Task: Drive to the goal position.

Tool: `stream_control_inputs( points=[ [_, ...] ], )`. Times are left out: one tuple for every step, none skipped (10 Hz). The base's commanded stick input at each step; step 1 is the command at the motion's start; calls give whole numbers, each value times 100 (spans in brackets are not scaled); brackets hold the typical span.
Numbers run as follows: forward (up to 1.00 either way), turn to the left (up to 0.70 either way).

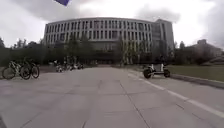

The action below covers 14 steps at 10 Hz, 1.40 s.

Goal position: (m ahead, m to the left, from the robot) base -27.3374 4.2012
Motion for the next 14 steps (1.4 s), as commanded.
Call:
stream_control_inputs(
  points=[
    [54, 0],
    [54, 0],
    [54, 0],
    [55, 0],
    [58, 0],
    [61, 0],
    [63, 0],
    [66, 0],
    [66, 0],
    [66, 0],
    [66, 0],
    [66, 0],
    [66, 0],
    [66, 0]
  ],
)
